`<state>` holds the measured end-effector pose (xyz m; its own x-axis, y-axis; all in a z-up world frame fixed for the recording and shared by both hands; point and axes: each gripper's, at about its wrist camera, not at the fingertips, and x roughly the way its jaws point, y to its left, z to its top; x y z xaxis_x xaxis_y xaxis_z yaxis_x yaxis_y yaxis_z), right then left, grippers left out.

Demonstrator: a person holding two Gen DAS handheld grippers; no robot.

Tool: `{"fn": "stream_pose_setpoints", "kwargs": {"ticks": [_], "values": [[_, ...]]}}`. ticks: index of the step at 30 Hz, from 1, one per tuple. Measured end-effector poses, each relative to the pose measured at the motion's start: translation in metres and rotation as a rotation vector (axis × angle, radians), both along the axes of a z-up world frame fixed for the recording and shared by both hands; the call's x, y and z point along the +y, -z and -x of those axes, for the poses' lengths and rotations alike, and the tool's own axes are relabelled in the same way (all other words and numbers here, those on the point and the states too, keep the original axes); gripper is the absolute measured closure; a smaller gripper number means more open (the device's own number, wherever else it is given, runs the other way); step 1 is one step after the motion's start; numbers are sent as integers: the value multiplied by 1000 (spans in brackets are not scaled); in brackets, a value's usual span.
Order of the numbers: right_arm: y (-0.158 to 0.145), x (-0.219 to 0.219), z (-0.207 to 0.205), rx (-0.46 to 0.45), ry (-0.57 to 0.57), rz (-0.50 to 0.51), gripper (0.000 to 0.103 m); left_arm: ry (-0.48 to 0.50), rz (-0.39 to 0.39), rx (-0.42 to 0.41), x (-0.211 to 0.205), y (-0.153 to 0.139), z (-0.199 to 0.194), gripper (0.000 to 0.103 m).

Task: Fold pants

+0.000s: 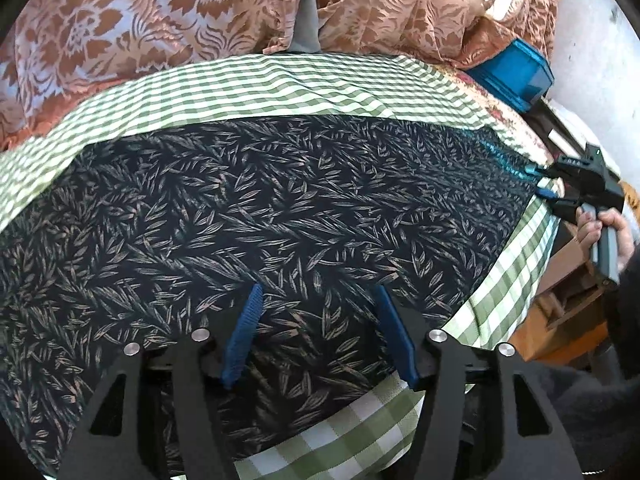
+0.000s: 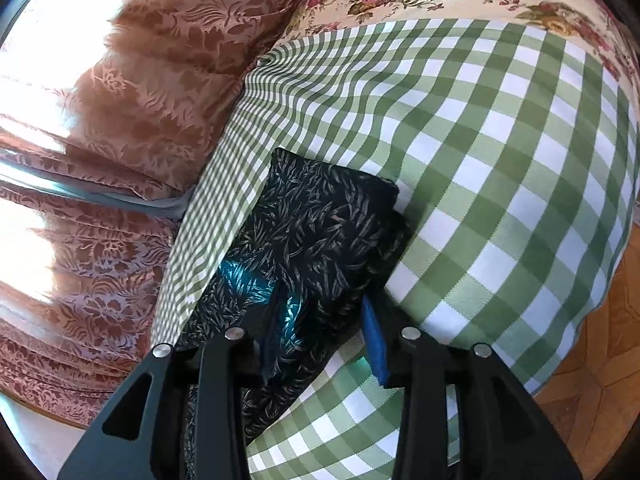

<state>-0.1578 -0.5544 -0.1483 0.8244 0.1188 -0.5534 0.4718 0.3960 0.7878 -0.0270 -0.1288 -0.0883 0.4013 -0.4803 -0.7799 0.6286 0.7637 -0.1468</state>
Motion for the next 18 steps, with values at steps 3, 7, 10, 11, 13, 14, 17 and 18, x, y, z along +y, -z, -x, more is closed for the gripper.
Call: {"fn": "stream_pose_setpoints", "kwargs": {"ticks": [3, 7, 10, 11, 13, 14, 17, 18], "values": [[1, 0, 1, -32, -3, -17, 49, -6, 1, 3, 0, 0, 1, 44], [-1, 0, 0, -52, -11, -26, 44, -17, 14, 17, 1, 0, -2, 44], [-4, 3, -4, -52, -19, -30, 43, -18, 5, 13, 1, 0, -2, 44], [-4, 3, -5, -54, -26, -33, 43, -20, 5, 15, 1, -1, -2, 44], [-5, 5, -8, -45, -30, -28, 43, -21, 7, 19, 1, -1, -2, 44], [-5, 6, -9, -42, -30, -27, 43, -22, 8, 21, 1, -1, -2, 44], [-5, 6, -11, -34, -37, -18, 43, -24, 11, 24, 2, -1, -3, 44], [-5, 6, -12, -31, -39, -16, 43, -23, 12, 23, 2, -1, -3, 44]]}}
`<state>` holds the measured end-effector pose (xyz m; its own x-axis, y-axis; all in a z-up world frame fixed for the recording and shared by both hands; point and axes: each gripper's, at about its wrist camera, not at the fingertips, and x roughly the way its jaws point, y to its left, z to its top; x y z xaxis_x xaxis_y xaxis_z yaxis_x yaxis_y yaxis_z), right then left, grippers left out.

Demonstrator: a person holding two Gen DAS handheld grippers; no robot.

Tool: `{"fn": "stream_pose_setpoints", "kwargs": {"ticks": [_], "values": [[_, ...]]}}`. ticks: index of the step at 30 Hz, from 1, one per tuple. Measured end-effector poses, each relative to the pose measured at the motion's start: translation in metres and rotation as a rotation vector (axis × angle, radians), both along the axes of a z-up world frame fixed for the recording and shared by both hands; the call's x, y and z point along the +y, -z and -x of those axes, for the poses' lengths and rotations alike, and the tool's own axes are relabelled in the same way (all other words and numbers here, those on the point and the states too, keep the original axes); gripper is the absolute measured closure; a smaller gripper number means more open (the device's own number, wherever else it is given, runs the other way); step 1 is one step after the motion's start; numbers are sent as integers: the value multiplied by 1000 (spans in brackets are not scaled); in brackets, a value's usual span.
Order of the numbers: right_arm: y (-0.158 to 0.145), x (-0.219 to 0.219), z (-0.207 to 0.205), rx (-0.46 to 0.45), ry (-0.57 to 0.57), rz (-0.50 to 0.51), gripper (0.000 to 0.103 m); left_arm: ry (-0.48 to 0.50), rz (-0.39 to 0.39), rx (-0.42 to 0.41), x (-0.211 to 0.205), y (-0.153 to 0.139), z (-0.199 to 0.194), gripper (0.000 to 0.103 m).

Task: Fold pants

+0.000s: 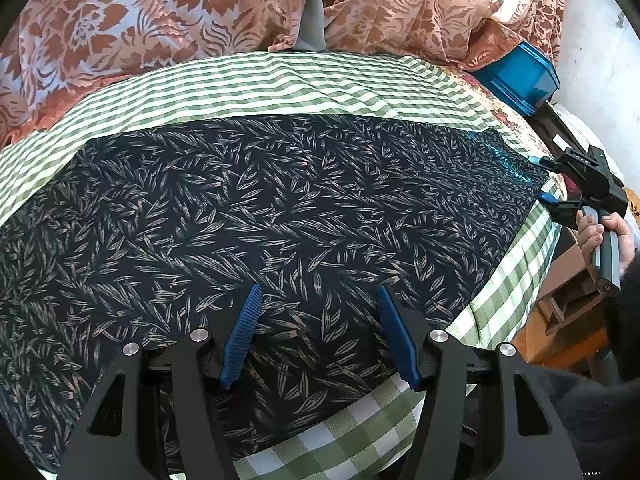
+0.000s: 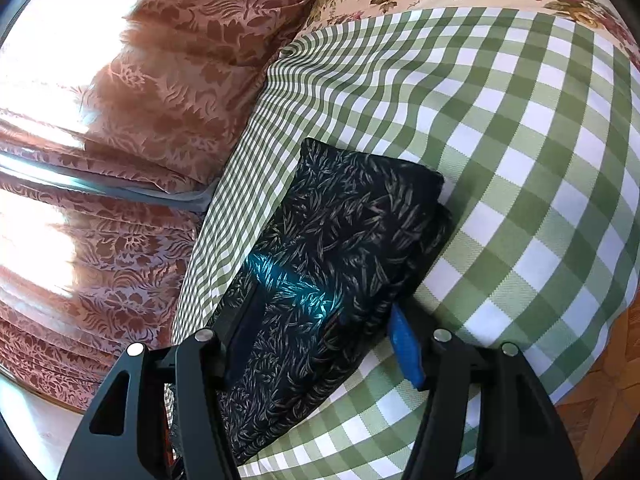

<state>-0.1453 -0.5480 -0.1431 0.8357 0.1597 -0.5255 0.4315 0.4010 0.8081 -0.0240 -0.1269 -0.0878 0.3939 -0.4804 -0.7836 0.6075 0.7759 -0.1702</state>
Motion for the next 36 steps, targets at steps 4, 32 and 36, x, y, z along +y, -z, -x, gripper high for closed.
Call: {"fn": "stream_pose_setpoints", "kwargs": {"ticks": [4, 32, 36], "values": [[0, 1, -6, 11, 0, 6, 44, 0, 8, 3, 2, 1, -1, 44], [-60, 26, -51, -44, -134, 184, 92, -227, 391, 238, 100, -22, -53, 44], [-95, 84, -85, -141, -285, 242, 93, -276, 492, 303, 120, -20, -65, 44]]}}
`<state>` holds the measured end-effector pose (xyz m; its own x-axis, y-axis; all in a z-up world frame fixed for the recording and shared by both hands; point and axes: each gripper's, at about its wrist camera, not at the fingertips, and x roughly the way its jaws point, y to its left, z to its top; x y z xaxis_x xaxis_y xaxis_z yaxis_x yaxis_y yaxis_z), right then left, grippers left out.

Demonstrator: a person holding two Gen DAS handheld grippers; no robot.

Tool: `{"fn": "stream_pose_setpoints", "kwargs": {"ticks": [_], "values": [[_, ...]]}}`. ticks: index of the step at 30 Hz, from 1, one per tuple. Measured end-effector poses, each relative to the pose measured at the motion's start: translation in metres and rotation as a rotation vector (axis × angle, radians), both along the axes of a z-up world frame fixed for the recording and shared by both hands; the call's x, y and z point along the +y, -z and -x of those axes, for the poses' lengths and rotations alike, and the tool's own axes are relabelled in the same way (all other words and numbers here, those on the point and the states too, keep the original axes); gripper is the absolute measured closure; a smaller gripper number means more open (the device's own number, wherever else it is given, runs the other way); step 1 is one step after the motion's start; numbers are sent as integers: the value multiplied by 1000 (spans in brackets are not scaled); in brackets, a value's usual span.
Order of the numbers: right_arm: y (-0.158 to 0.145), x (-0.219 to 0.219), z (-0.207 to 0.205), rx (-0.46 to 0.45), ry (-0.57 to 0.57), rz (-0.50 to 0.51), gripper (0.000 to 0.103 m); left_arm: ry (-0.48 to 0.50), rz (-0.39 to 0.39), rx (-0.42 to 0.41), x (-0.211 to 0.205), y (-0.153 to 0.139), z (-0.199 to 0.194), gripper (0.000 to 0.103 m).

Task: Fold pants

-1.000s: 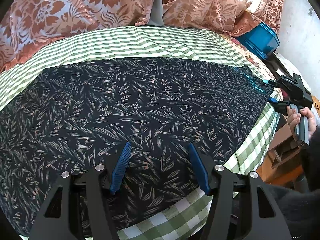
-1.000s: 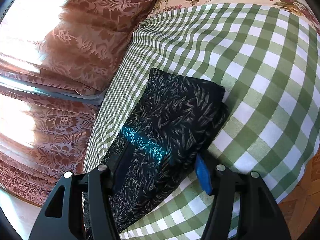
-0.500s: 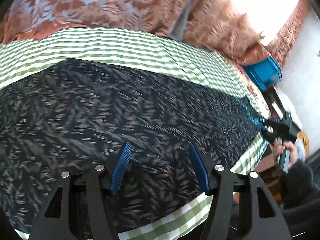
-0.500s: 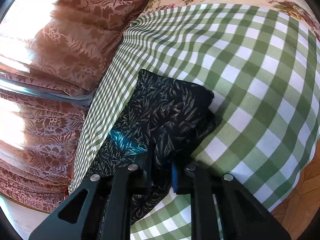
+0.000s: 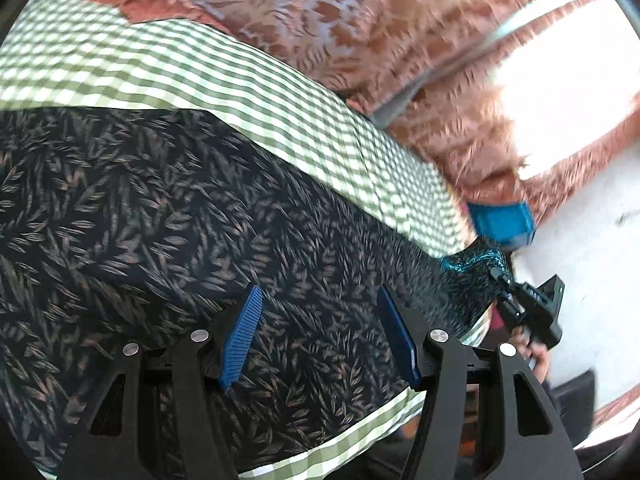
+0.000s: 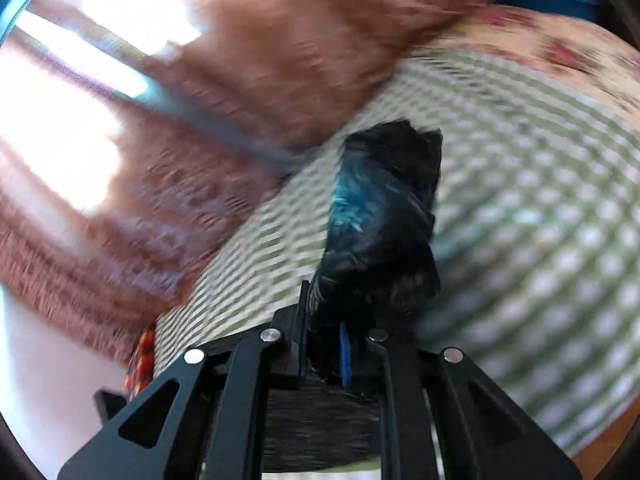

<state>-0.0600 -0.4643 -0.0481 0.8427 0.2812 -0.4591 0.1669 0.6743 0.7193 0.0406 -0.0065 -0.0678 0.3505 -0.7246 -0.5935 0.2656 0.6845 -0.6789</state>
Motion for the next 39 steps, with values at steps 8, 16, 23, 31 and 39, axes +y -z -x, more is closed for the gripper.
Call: {"fn": "stream_pose_setpoints", "kwargs": {"ticks": [8, 16, 23, 31, 39], "values": [[-7, 187, -67, -54, -461, 82, 93, -32, 269, 99, 29, 1, -12, 44], [46, 303, -54, 45, -687, 419, 92, -11, 348, 221, 30, 25, -17, 44], [52, 314, -27, -20, -710, 560, 87, 66, 301, 269, -2, 31, -26, 44], [48, 310, -6, -40, -798, 484, 60, 142, 207, 287, -32, 33, -37, 46], [14, 203, 17, -20, -563, 358, 58, 133, 122, 183, -36, 12, -30, 91]]}}
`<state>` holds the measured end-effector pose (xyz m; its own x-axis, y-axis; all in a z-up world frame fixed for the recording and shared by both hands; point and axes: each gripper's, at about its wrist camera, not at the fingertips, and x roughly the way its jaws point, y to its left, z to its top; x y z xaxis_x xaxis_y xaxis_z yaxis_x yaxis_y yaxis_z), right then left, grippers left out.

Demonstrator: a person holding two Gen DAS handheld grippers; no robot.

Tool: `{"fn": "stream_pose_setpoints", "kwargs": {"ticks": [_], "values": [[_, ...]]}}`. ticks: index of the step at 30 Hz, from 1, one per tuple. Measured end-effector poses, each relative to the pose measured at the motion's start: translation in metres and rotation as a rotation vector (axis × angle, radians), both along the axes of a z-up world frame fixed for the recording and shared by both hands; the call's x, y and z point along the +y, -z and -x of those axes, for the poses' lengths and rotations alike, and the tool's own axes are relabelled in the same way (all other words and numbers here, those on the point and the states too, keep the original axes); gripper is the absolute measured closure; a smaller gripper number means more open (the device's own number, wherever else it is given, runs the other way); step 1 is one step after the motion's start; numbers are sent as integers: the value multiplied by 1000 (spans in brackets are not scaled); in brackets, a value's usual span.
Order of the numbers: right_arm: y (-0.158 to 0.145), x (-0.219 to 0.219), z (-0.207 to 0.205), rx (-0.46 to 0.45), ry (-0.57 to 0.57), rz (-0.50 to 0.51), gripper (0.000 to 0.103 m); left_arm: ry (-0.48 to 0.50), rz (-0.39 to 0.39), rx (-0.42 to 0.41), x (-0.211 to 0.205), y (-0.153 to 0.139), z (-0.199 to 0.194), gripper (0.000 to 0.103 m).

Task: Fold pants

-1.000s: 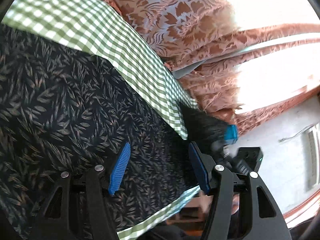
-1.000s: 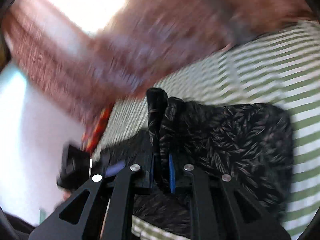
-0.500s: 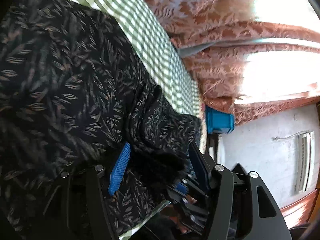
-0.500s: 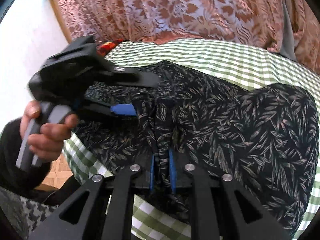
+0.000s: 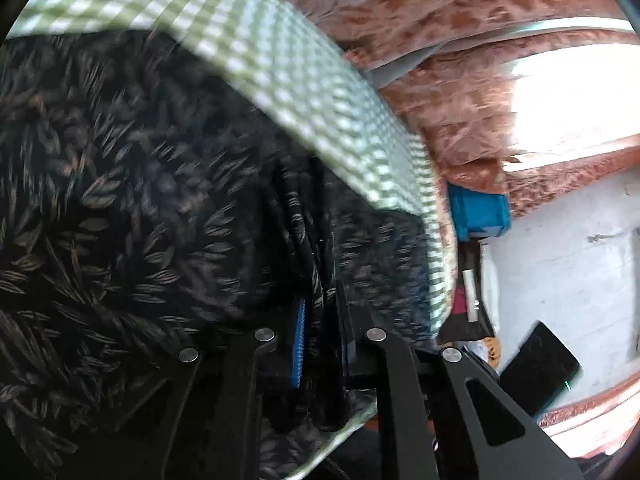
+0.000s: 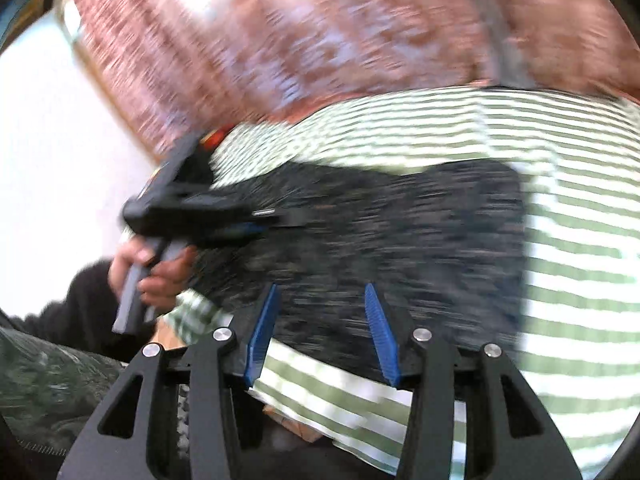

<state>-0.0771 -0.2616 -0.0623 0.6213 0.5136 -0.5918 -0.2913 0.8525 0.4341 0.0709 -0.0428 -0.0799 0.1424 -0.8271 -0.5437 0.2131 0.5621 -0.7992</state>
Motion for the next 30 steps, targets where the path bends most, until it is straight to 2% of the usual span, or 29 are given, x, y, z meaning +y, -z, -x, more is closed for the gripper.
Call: {"fn": "stream_pose_setpoints", "kwargs": {"ticks": [5, 8, 11, 15, 17, 19, 23, 26, 28, 30], "values": [[-3, -75, 16, 42, 219, -27, 55, -3, 114, -118, 12, -53, 15, 91], [3, -84, 20, 62, 267, -22, 56, -13, 129, -152, 22, -64, 23, 91], [12, -68, 12, 78, 238, -6, 56, -29, 38, -143, 29, -50, 25, 91], [32, -38, -12, 146, 191, 95, 59, -54, -96, -87, 37, -11, 25, 91], [38, -30, -17, 161, 188, 170, 58, -63, -107, -42, 43, 7, 23, 91], [30, -32, -18, 141, 192, 166, 58, -70, -114, -23, 43, 15, 22, 91], [6, -28, -35, 62, 205, 163, 56, -64, -99, -53, 48, 11, 26, 91], [-1, -11, -66, 27, 219, 198, 46, -64, -108, -91, 45, 4, 29, 91], [2, -6, -85, 29, 246, 203, 45, -59, -137, -134, 41, -2, 33, 91], [16, -9, -102, 86, 258, 179, 45, -56, -184, -175, 38, -6, 39, 91]]}}
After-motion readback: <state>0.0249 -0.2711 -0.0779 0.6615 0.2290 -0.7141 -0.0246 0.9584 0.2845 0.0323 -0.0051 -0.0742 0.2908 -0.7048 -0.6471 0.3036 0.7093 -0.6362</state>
